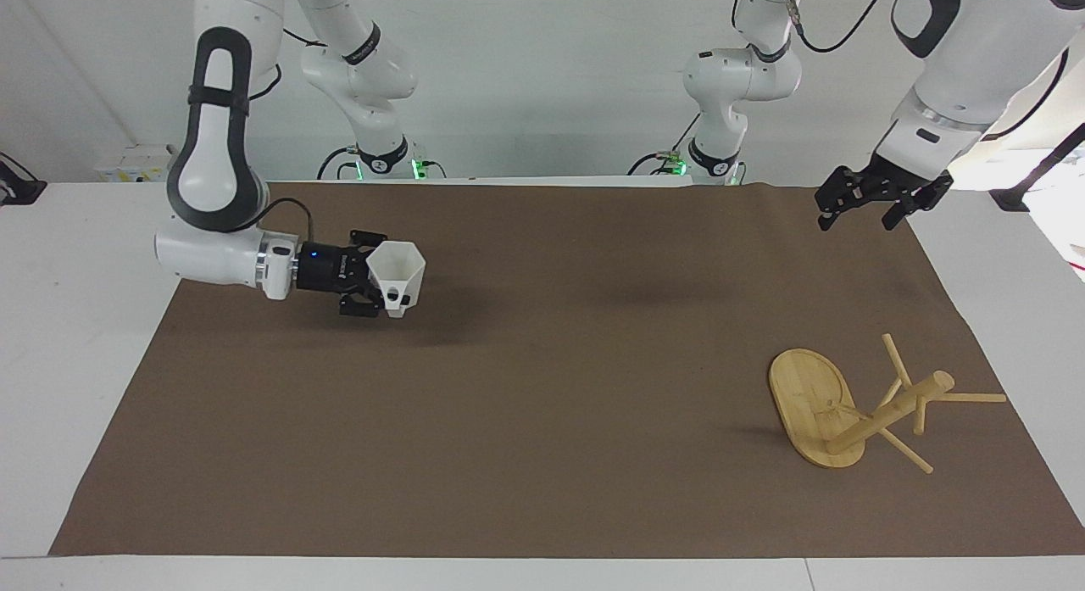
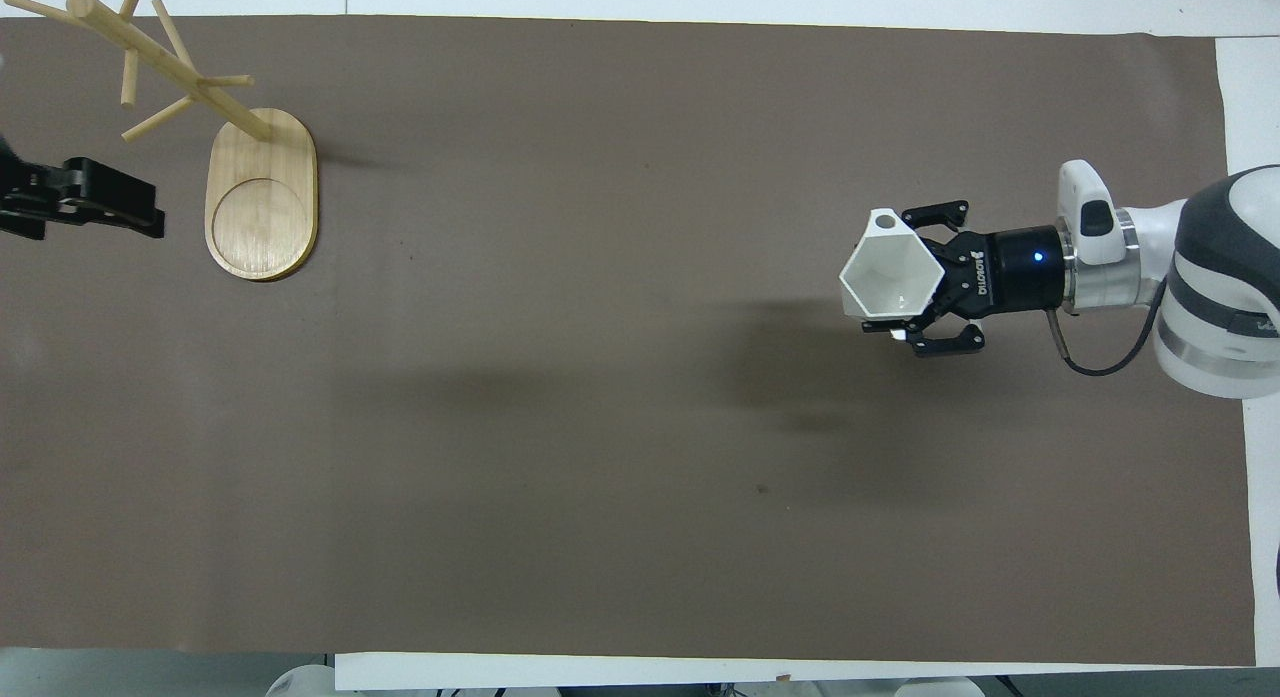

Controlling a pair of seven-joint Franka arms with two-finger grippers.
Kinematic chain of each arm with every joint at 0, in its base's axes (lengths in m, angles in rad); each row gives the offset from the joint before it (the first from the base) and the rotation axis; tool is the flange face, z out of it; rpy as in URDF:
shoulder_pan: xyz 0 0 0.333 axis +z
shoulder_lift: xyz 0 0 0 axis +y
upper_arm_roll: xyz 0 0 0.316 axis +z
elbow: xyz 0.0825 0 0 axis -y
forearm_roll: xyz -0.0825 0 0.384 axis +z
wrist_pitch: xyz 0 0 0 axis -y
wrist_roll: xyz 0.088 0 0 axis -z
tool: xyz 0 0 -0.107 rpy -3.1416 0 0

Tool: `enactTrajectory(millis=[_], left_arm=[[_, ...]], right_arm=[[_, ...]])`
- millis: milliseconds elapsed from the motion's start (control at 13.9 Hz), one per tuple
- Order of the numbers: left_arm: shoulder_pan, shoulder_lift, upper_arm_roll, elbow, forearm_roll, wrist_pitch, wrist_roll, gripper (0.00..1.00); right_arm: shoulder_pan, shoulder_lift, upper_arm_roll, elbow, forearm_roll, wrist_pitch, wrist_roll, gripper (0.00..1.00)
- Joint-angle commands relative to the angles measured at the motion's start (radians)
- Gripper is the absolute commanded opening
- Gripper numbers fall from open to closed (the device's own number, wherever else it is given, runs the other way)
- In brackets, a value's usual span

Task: Hang cup on rack
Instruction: 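Lift the cup with the right gripper while the left gripper approaches, then grasp the cup with the left gripper while the right gripper releases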

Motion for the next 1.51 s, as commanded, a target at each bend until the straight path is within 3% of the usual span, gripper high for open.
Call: enactTrajectory(millis=[0, 216, 577, 938, 1298, 1442], left_arm=[[-0.127, -0.052, 0.006, -0.103, -0.005, 0.085, -0.249, 1.0], [-0.278, 0.016, 0.005, -0.079, -0.013, 0.199, -0.608, 1.0], [-0.396, 0.186, 0.005, 0.064, -0.048, 0.263, -0.842, 1.0], [-0.453, 0.286, 0.003, 0.205, -0.051, 0.256, -0.849, 1.0], [-0.502, 0.301, -0.001, 0.205, -0.056, 0.283, -0.835, 1.0], [-0.507, 0.324, -0.012, 0.205, -0.083, 0.292, -0.745, 0.99]], right_arm=[[0.11, -0.016, -0.002, -0.021, 0.115, 0.104, 0.04, 0.13], [0.195, -0.011, -0.002, -0.021, 0.181, 0.219, 0.049, 0.13], [0.282, -0.006, -0.002, -0.025, 0.224, 0.345, 0.049, 0.13], [0.304, -0.006, -0.002, -0.027, 0.232, 0.383, 0.049, 0.13], [0.304, -0.006, -0.002, -0.028, 0.232, 0.387, 0.049, 0.13], [0.304, -0.006, -0.002, -0.028, 0.232, 0.397, 0.049, 0.13]])
